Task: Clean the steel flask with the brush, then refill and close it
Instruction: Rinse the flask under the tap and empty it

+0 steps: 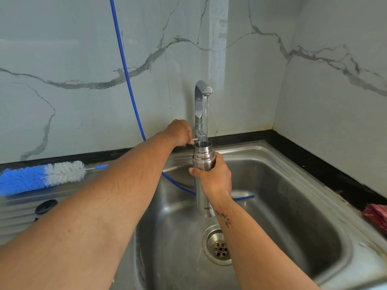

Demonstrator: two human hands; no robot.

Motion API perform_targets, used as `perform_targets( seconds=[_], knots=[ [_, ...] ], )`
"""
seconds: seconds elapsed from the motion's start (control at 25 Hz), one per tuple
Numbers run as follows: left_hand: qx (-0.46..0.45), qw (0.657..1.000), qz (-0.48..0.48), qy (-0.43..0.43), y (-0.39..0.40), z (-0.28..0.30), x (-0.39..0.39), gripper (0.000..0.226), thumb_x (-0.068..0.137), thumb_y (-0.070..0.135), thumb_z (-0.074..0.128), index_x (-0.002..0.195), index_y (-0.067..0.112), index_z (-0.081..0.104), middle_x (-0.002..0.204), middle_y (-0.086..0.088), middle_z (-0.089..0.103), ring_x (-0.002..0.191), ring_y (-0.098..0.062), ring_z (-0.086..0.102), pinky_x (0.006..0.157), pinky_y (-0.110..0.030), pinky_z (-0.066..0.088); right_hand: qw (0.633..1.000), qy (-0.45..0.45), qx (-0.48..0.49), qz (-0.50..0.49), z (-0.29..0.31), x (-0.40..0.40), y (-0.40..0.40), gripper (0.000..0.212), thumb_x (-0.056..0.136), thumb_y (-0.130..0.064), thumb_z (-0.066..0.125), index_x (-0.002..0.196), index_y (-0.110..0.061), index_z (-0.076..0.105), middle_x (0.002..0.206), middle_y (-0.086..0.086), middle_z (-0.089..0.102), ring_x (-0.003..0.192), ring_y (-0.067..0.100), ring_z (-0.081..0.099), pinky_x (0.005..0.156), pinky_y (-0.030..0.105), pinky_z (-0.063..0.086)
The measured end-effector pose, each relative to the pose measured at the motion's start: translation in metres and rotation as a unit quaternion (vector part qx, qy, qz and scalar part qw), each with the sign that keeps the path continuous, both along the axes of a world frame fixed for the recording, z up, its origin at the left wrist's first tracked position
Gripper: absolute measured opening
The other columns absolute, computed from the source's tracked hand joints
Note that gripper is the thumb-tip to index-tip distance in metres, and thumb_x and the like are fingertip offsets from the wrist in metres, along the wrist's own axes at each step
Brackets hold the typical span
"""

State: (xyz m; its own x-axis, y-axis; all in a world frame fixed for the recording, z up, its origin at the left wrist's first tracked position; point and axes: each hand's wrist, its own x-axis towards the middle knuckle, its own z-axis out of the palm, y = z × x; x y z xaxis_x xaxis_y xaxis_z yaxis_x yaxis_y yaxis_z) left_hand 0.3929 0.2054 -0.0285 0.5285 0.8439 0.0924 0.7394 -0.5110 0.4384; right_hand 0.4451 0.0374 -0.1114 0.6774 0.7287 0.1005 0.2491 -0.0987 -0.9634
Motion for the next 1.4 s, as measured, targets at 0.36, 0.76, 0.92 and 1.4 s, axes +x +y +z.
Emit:
perform_targets(
  seconds=[0.36, 0.76, 0.92, 1.4],
  knots=[
    [0.004, 1.000, 0.001, -0.007, -0.001, -0.001, -0.002, 0.018, 0.083, 0.017, 0.084, 0.088, 0.003, 0.075, 0.095, -0.013, 0.076, 0.095, -0.027, 0.073, 0.099, -0.043, 0.056, 1.000, 0.013, 0.002, -0.022, 0.000, 0.002, 0.000, 0.074, 0.075, -0.028, 0.090, 0.139, -0.030, 0.052, 0.120, -0.011, 0.067, 0.108, 0.013, 0.065, 0.093, 0.037, 0.055],
    [0.023, 1.000, 0.005, -0.012, -0.001, -0.006, -0.003, 0.017, 0.084, 0.020, 0.083, 0.083, 0.006, 0.073, 0.096, -0.013, 0.075, 0.098, -0.028, 0.071, 0.101, -0.043, 0.054, 1.000, 0.015, 0.000, -0.026, -0.004, 0.004, 0.004, 0.072, 0.074, -0.028, 0.091, 0.136, -0.031, 0.053, 0.117, -0.011, 0.067, 0.105, 0.013, 0.066, 0.094, 0.039, 0.056],
    [0.026, 0.999, 0.013, -0.015, -0.001, -0.009, -0.003, 0.019, 0.085, 0.021, 0.083, 0.087, 0.004, 0.074, 0.095, -0.013, 0.075, 0.099, -0.027, 0.071, 0.101, -0.041, 0.053, 1.000, 0.010, -0.001, -0.027, -0.006, 0.006, 0.006, 0.073, 0.073, -0.029, 0.091, 0.136, -0.030, 0.053, 0.118, -0.010, 0.067, 0.107, 0.014, 0.066, 0.095, 0.041, 0.056],
    [0.047, 0.989, -0.048, -0.130, -0.120, 0.012, -0.077, 0.012, 0.089, 0.023, 0.077, 0.100, 0.018, 0.074, 0.078, 0.010, 0.062, 0.072, -0.008, 0.061, 0.068, -0.022, 0.045, 1.000, -0.006, -0.019, -0.020, 0.004, 0.003, -0.004, 0.065, 0.075, -0.032, 0.089, 0.130, -0.028, 0.055, 0.115, -0.007, 0.068, 0.104, 0.017, 0.066, 0.091, 0.039, 0.054]
  ],
)
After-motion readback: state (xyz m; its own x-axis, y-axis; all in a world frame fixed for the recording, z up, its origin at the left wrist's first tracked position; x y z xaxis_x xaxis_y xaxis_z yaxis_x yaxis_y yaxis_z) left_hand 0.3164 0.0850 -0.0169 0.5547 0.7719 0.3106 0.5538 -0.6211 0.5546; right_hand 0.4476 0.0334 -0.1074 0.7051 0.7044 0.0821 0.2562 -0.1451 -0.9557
